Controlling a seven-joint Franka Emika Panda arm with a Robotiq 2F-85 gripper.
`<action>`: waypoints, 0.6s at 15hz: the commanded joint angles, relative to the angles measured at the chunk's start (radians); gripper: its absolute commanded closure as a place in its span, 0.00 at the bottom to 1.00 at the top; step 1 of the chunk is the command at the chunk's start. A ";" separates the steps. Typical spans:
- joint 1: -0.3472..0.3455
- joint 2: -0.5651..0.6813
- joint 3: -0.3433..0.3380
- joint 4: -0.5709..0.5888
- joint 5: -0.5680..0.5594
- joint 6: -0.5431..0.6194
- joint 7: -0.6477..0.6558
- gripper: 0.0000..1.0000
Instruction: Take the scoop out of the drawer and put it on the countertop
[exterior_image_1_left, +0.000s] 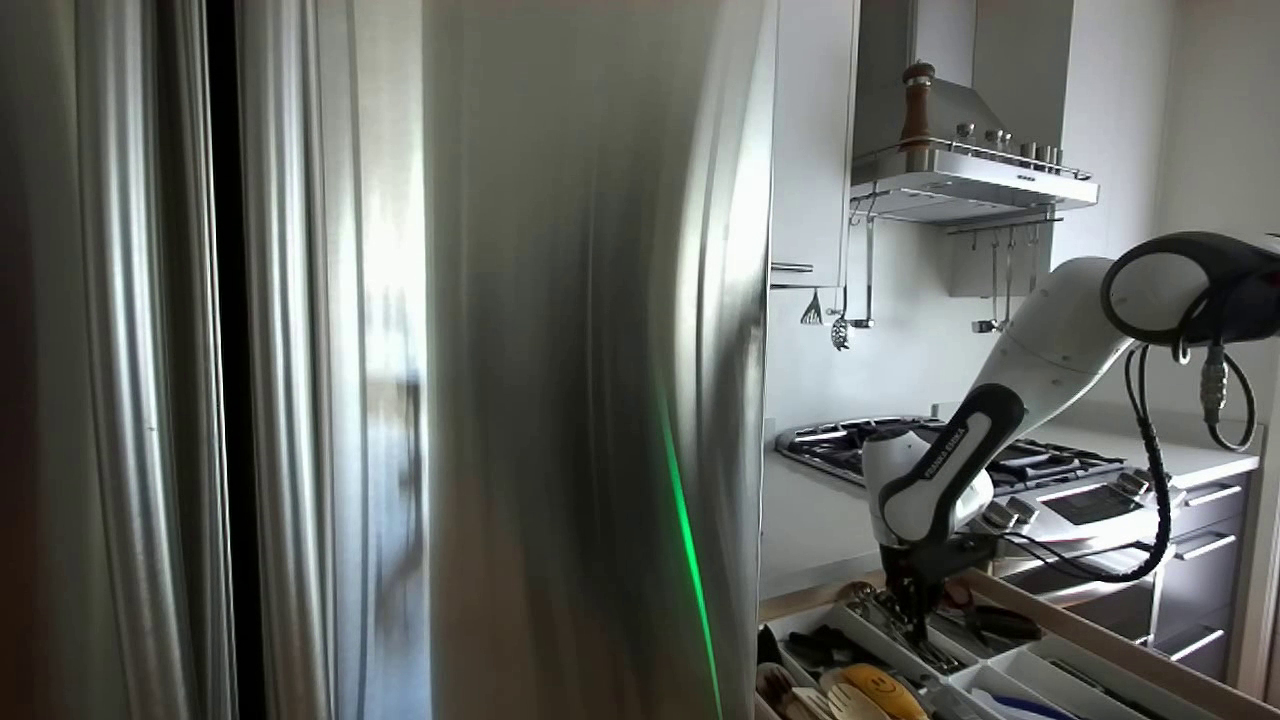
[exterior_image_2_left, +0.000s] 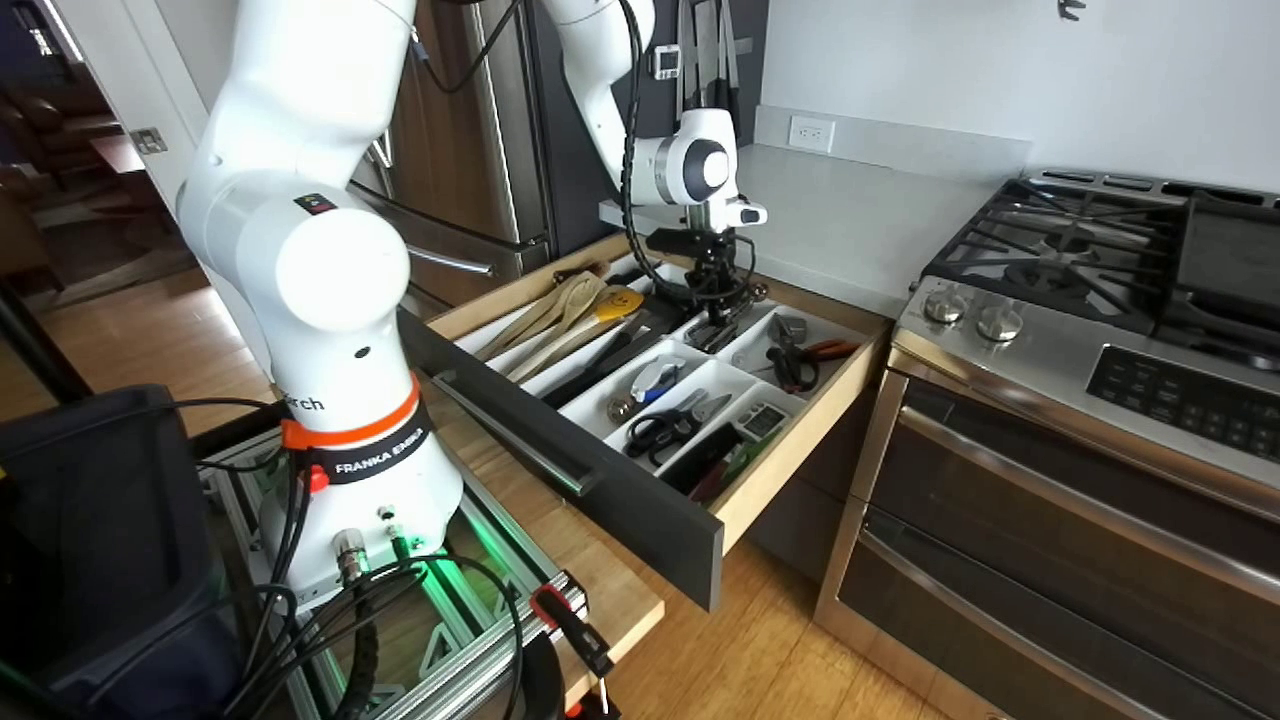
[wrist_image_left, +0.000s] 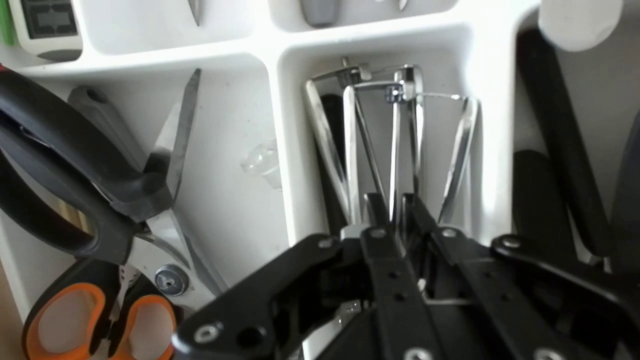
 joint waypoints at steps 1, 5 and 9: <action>-0.017 0.021 0.014 0.022 0.027 -0.028 -0.031 0.82; -0.020 0.029 0.020 0.028 0.033 -0.033 -0.041 0.88; -0.016 0.038 0.022 0.035 0.034 -0.036 -0.046 0.88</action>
